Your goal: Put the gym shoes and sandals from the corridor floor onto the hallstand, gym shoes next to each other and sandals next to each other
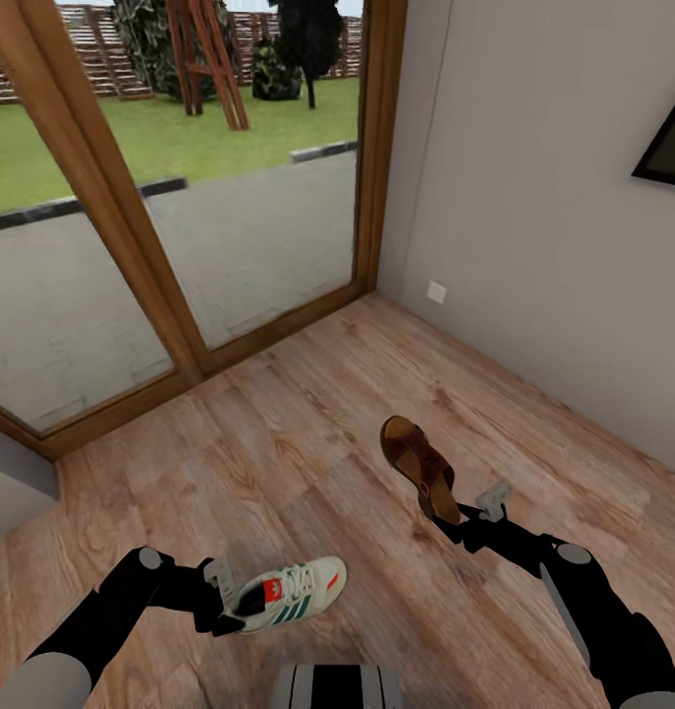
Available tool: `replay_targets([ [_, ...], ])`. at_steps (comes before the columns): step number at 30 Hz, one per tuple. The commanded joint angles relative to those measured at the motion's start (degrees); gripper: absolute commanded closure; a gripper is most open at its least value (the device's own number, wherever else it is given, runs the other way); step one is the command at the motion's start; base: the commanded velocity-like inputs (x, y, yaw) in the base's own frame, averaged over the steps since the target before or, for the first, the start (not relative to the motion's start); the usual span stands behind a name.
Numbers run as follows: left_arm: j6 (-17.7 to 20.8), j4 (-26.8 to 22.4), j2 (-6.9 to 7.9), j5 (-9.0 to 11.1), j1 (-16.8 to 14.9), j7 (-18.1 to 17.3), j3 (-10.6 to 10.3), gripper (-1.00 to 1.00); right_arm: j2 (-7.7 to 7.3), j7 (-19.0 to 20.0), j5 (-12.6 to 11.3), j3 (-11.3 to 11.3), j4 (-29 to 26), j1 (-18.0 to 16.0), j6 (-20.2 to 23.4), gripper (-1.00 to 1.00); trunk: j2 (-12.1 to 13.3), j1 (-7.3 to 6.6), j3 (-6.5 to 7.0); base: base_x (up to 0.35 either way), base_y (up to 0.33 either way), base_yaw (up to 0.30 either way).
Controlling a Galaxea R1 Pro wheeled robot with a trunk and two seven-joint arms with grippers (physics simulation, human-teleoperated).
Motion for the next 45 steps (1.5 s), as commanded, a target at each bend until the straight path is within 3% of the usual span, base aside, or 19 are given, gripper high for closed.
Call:
replay_targets([
  [1,0.6,-0.14,0.06,0.0,-0.03,-0.12,-0.14,-1.0,0.02,0.31,0.09,-0.14,-0.11,-0.03,0.46,1.0,-0.04,0.01,-0.36,0.0,0.0,0.0],
  [4,0.6,-0.26,0.2,-0.01,-0.06,-0.06,-0.14,-1.0,0.01,0.31,0.09,-0.14,-0.11,-0.03,0.48,1.0,-0.08,0.09,-1.3,0.0,0.0,0.0],
  [10,0.8,-3.65,0.32,-0.39,-0.08,-0.02,-0.22,-1.0,0.0,0.31,0.09,-0.14,-0.36,-0.03,0.49,1.0,-0.08,0.09,-1.69,0.0,0.0,0.0],
  [14,2.47,-5.92,0.09,-3.3,0.03,-0.01,-0.21,-1.0,0.0,0.31,0.09,-0.1,-1.08,-0.03,0.49,1.0,-0.08,0.09,-1.74,0.0,0.0,0.0],
  [16,3.67,-6.67,0.0,-6.01,0.1,-0.03,-0.11,-1.0,0.0,0.31,0.09,-0.09,-1.32,-0.03,0.49,1.0,-0.08,0.09,-1.75,0.0,0.0,0.0],
  [18,4.05,-7.08,-0.06,-7.03,0.09,-0.02,-0.03,-1.0,0.0,0.31,0.09,-0.1,-1.39,-0.03,0.49,1.0,-0.08,0.09,-1.75,0.0,0.0,0.0],
  [23,4.23,-9.34,-0.11,-7.56,0.36,-0.01,0.28,-1.0,0.0,0.31,0.09,-0.13,-1.42,-0.03,0.51,1.0,-0.08,0.09,-1.76,0.0,0.0,0.0],
  [31,4.29,-10.71,-0.22,-7.82,0.77,0.04,0.17,-1.0,0.0,0.31,0.09,-0.14,-1.43,-0.02,0.57,1.0,-0.18,0.29,-3.79,0.0,0.0,0.0],
  [45,4.29,-12.86,-1.27,-8.47,0.94,0.09,-0.05,-1.0,0.0,0.31,0.09,-0.14,-1.43,-0.02,0.66,1.0,-0.18,0.29,-4.38,0.0,0.0,0.0],
])
